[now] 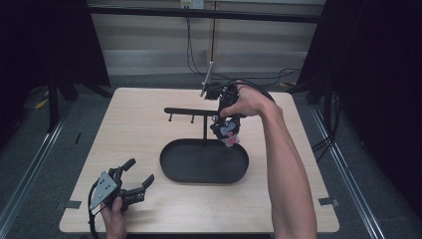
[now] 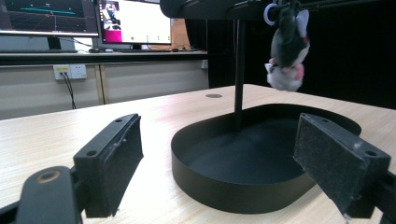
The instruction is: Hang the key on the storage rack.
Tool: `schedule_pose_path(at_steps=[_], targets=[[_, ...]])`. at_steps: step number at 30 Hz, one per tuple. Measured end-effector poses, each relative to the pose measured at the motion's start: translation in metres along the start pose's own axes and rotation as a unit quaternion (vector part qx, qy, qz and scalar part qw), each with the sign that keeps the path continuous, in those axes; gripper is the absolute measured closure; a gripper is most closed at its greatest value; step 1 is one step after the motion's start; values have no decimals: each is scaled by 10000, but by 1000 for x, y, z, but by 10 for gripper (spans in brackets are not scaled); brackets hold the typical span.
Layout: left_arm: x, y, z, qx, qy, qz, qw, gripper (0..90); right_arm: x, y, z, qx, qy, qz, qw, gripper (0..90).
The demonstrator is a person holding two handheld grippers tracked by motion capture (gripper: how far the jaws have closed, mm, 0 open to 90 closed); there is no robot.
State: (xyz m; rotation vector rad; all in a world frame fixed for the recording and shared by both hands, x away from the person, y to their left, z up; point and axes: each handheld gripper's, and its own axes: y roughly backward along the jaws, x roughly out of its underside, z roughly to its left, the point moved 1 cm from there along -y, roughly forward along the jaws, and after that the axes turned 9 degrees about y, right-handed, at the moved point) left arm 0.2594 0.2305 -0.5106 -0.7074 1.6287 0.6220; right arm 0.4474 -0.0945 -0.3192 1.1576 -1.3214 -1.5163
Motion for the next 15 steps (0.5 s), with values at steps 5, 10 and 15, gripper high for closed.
schedule_pose_path(at_steps=[5,10,15], targets=[[0,0,0,2,5,-11,10000,152,1,-3,0,44,27,19,10000,865],[0,0,0,3,-22,8,10000,152,6,-5,0,10,-37,-65,10000,870],[0,0,0,15,-17,3,10000,152,9,-6,0,-84,-93,-257,9996,871]])
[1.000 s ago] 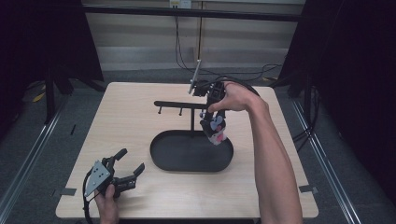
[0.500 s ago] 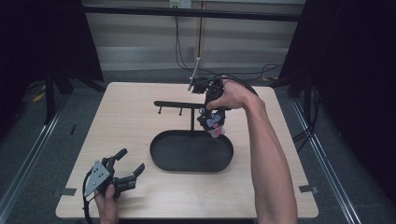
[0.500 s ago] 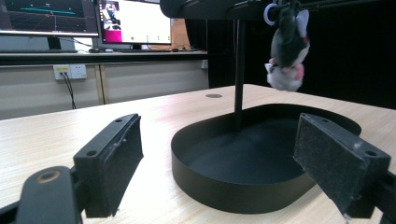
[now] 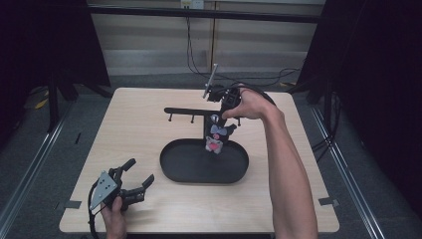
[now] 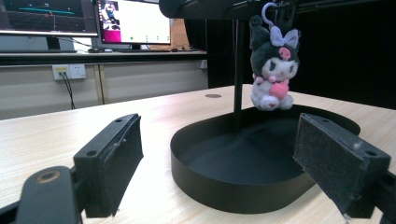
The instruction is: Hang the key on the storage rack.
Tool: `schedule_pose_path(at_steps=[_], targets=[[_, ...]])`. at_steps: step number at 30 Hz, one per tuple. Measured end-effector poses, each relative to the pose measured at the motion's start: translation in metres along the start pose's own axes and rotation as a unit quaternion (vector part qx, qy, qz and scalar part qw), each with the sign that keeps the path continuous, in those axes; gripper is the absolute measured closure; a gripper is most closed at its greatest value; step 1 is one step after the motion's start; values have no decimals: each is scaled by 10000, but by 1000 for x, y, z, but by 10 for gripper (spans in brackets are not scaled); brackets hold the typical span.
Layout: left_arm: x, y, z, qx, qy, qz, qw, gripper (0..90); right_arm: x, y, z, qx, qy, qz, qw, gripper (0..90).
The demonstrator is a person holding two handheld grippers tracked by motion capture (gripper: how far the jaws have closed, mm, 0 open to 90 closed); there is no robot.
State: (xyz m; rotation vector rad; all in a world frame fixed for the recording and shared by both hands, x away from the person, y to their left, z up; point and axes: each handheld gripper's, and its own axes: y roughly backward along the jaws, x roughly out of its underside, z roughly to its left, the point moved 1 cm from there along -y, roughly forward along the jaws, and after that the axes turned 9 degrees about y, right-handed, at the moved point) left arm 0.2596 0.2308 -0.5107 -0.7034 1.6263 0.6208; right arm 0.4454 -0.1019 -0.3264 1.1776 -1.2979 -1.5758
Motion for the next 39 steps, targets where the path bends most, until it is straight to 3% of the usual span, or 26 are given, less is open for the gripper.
schedule_pose_path(at_steps=[9,19,25,34,39], targets=[[0,0,0,1,-5,1,10000,152,6,4,2,108,-49,-30,9999,837],[0,0,-1,8,55,-24,10000,152,16,10,12,165,-153,-185,9996,623],[0,0,-1,1,40,7,10000,152,19,16,19,217,-218,-511,9982,532],[0,0,0,5,-11,9,10000,152,26,15,33,210,-238,-796,9963,518],[0,0,0,6,-14,17,10000,152,32,11,45,266,-331,-922,9948,373]])
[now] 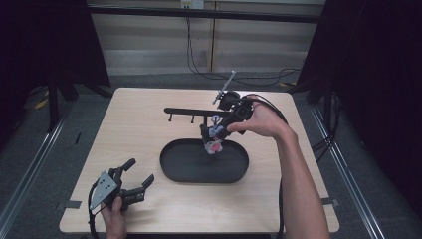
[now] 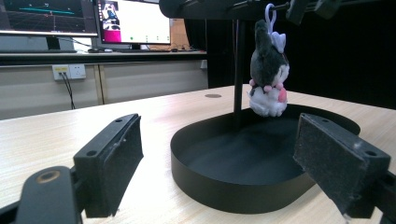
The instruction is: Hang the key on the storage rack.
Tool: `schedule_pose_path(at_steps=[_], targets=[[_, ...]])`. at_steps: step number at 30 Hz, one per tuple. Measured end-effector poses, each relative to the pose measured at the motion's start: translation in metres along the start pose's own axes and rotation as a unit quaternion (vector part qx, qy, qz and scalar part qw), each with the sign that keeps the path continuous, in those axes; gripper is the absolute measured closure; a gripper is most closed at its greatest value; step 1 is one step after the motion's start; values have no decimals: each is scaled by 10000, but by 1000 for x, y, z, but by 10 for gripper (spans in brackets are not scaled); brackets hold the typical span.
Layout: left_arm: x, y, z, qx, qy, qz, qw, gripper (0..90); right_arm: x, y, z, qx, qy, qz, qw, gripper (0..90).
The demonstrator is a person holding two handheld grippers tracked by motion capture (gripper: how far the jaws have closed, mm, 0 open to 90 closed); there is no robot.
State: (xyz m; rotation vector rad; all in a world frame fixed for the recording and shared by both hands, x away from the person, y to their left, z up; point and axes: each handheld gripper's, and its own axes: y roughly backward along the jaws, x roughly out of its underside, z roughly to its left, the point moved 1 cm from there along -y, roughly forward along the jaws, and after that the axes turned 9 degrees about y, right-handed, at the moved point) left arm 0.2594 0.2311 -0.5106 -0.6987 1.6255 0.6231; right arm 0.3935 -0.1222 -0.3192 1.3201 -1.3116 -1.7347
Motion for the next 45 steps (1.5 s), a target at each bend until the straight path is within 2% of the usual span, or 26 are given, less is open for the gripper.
schedule_pose_path(at_steps=[4,9,13,16,18,22,24,27,29,33,34,35,37,38,40,42,43,45], targets=[[0,0,0,-2,0,-5,10000,152,7,-1,8,-44,-3,-359,9993,330],[0,0,0,-1,1,-5,10000,152,13,-9,21,17,-92,-467,9989,308],[0,0,0,-1,-3,1,10000,152,21,-15,27,119,-200,-856,9961,284],[0,0,0,-2,-2,0,10000,152,28,-22,34,169,-226,-1024,9943,245],[0,0,0,-2,-1,-1,10000,152,34,-26,38,248,-305,-1171,9923,227],[0,0,0,-1,-1,-5,10000,152,47,-35,46,371,-411,-1583,9858,195],[0,0,0,-1,-2,1,10000,152,53,-39,52,473,-396,-1694,9836,146],[0,0,0,-1,-2,2,10000,152,63,-47,60,383,-381,-1915,9800,178],[0,0,0,-3,-2,0,10000,152,72,-55,65,405,-507,-1934,9790,169],[0,0,0,-7,-1,-7,10000,152,86,-67,75,438,-641,-2166,9732,177],[0,0,0,-9,-2,3,10000,152,89,-70,78,563,-660,-2181,9721,172],[0,0,0,-9,-3,6,10000,152,93,-73,81,752,-693,-2230,9694,159],[0,0,0,-9,-5,6,10000,152,103,-80,85,1062,-783,-2441,9607,165],[0,0,0,-11,-5,7,10000,152,109,-84,88,1210,-808,-2575,9553,164],[0,0,0,-11,-6,8,10000,152,116,-90,90,1428,-868,-2584,9515,169],[0,0,0,-9,-7,3,10000,152,123,-97,94,1498,-918,-2554,9507,168],[0,0,0,-10,-7,4,10000,152,126,-100,97,1642,-866,-2564,9486,166],[0,0,0,-10,-7,4,10000,152,132,-106,101,1989,-823,-2584,9418,167]])
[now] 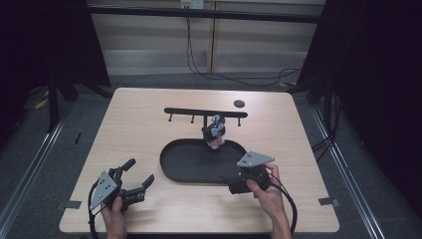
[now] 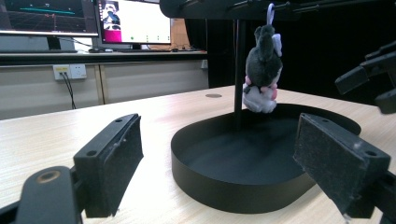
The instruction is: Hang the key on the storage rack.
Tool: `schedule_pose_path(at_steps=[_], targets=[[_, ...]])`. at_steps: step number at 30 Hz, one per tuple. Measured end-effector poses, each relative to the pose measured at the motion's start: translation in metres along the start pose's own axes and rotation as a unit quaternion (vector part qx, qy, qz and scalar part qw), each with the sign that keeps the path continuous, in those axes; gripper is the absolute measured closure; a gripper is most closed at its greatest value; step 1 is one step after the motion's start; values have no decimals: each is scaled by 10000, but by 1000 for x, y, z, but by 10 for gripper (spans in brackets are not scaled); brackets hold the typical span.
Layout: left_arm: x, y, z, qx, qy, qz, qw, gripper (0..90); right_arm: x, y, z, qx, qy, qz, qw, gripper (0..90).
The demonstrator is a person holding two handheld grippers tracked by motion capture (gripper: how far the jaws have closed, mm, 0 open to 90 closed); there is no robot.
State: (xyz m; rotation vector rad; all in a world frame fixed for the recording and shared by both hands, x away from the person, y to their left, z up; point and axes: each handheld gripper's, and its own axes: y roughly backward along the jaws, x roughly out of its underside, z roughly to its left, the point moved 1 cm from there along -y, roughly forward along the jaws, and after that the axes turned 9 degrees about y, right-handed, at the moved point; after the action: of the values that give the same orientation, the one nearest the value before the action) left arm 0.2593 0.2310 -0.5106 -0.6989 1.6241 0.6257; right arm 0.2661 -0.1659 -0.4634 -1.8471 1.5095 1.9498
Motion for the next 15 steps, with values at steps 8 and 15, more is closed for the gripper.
schedule_pose_path(at_steps=[8,15], targets=[[0,0,0,0,2,-1,10000,152,34,-5,15,1001,-312,-1270,9863,169],[0,0,0,3,2,1,10000,152,48,-5,23,1449,-538,-2130,9648,184]])
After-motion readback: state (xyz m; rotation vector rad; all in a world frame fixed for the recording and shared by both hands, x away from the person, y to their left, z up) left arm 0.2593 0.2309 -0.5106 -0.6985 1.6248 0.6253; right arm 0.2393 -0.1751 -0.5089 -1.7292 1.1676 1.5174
